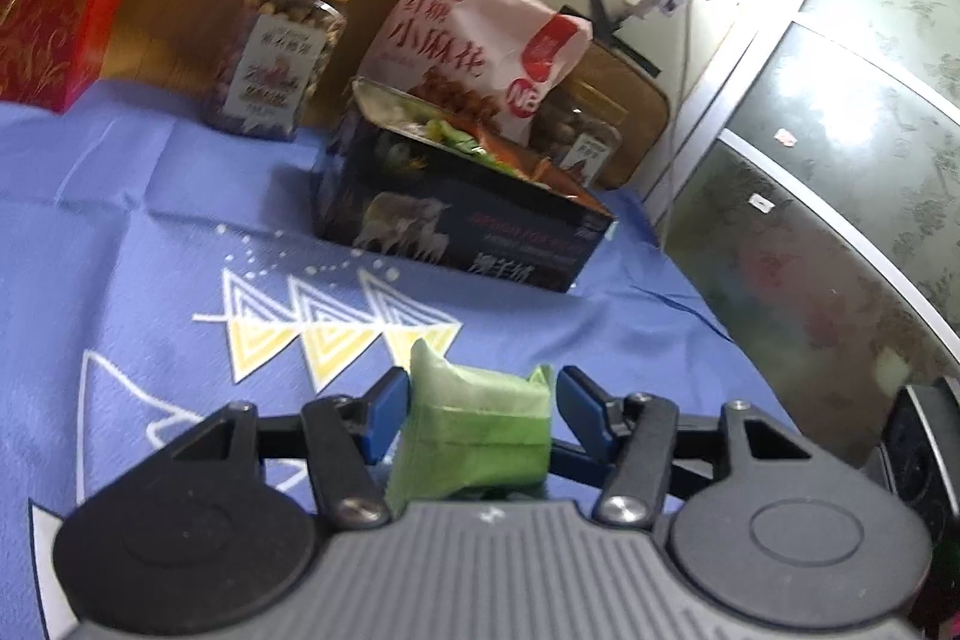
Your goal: Organize snacks
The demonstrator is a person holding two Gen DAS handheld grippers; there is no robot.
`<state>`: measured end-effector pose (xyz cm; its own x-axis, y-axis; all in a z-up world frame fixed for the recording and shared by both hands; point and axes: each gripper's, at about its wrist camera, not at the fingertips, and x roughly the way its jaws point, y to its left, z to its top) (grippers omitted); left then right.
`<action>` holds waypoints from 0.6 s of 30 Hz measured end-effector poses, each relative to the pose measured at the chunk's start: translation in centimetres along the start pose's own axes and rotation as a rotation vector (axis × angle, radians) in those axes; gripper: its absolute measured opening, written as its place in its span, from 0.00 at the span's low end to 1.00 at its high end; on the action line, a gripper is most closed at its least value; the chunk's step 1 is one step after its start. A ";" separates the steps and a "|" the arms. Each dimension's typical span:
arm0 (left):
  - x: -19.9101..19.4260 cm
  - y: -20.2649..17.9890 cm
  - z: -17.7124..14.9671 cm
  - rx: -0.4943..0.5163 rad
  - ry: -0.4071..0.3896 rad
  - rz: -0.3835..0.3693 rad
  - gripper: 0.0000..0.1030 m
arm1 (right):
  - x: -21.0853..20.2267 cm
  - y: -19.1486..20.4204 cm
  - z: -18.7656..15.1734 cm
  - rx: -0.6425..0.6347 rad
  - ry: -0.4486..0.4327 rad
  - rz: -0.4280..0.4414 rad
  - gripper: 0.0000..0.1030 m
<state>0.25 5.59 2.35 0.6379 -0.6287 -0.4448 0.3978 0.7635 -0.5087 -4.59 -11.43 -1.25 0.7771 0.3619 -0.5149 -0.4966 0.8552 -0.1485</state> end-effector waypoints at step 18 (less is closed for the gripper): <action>1.1 1.7 -0.7 0.009 0.028 0.056 0.69 | 1.2 -1.5 0.1 0.062 0.040 0.078 0.72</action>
<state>1.16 6.12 0.55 0.6409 -0.5887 -0.4927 0.3683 0.7989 -0.4755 -2.90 -12.27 -1.55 0.7202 0.4147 -0.5561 -0.5295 0.8466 -0.0543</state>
